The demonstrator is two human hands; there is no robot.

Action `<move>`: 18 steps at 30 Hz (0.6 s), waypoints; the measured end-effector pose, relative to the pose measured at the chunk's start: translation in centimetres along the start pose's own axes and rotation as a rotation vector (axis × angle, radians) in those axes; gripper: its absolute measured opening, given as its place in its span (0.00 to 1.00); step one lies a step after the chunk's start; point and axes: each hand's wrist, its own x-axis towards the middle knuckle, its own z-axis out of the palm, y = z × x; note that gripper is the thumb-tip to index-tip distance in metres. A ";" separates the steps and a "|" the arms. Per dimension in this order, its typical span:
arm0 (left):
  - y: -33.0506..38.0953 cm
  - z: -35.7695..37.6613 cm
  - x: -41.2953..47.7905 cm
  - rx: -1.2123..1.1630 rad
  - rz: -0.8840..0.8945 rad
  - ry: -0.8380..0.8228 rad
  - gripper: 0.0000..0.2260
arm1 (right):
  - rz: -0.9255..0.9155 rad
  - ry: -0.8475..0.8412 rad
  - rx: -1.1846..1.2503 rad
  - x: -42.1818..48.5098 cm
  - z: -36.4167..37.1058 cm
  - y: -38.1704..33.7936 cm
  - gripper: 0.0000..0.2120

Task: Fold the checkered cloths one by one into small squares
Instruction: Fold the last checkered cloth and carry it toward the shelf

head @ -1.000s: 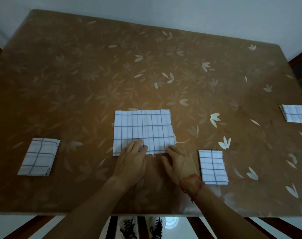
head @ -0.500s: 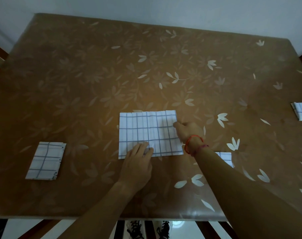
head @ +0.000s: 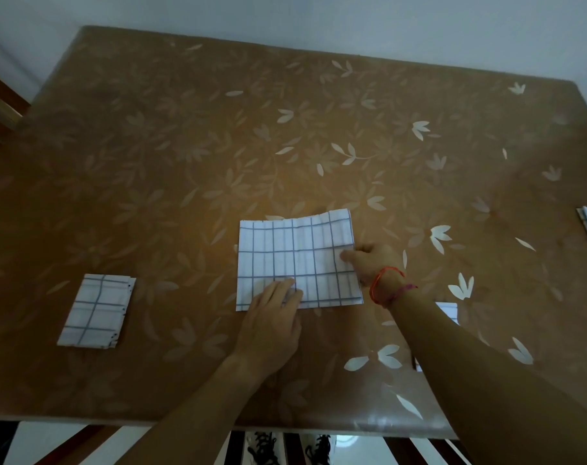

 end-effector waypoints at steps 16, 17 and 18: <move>-1.6 -0.8 -0.2 0.015 -0.029 0.019 0.28 | 0.378 -0.388 0.526 -5.4 3.1 4.5 0.05; -1.9 -0.7 -0.3 0.021 -0.018 0.026 0.28 | 0.341 -0.434 0.532 -5.6 3.0 4.7 0.05; -2.1 -0.8 -0.3 0.031 -0.009 0.028 0.27 | 0.301 -0.454 0.485 -6.0 2.8 4.9 0.04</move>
